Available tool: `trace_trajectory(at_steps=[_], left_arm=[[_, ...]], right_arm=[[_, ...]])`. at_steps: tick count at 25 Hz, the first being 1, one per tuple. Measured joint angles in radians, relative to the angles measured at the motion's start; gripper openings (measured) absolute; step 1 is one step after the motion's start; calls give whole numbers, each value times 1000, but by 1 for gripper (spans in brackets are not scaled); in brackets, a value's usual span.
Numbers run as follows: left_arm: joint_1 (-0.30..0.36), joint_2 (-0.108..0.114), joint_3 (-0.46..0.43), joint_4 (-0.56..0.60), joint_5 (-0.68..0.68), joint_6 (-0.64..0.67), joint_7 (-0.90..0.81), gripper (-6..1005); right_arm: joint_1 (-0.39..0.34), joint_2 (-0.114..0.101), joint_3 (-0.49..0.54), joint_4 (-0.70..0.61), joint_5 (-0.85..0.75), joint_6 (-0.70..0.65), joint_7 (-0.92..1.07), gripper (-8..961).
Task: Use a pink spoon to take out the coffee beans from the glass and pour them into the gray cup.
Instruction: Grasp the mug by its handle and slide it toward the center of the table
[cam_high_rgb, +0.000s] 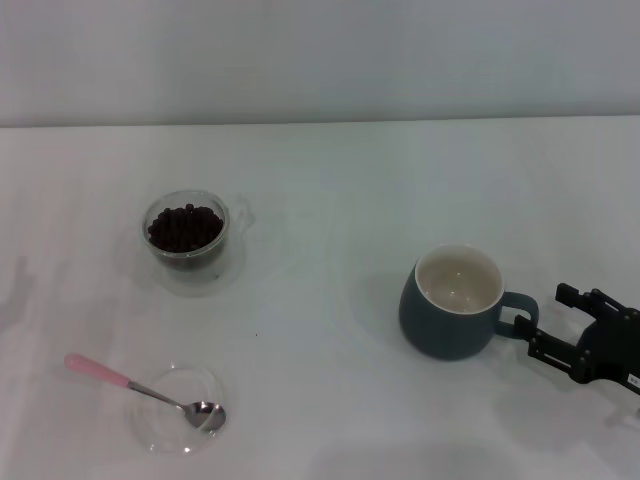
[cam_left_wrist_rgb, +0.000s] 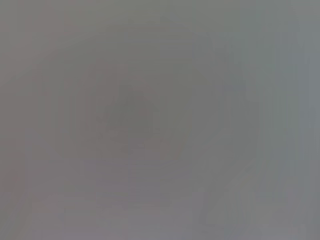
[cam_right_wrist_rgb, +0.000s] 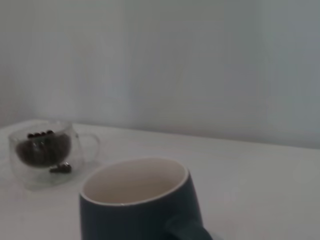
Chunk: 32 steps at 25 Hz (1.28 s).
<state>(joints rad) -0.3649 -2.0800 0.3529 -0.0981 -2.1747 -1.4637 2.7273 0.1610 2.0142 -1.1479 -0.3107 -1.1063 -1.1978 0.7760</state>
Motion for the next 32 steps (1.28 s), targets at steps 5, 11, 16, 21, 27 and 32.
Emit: trace_trajectory(at_steps=[5, 11, 16, 21, 27, 32], left_arm=[[6, 1, 0, 0, 1, -3, -3, 869], [10, 2, 0, 0, 0, -10, -13, 869], [12, 2, 0, 2, 0, -17, -15, 868], [13, 3, 0, 2, -1, -19, -15, 869], [22, 3, 0, 5, -1, -32, -15, 869], [22, 2, 0, 12, -1, -33, -15, 869]], right_arm=[[22, 0, -3, 0, 6, 54, -1, 838], [41, 0, -1, 0, 40, 96, -1, 838], [63, 0, -3, 1, 63, 118, 1, 816], [91, 0, -26, 1, 62, 128, 1, 794], [113, 0, -47, 1, 57, 128, 1, 589], [136, 0, -54, 1, 59, 128, 0, 482]])
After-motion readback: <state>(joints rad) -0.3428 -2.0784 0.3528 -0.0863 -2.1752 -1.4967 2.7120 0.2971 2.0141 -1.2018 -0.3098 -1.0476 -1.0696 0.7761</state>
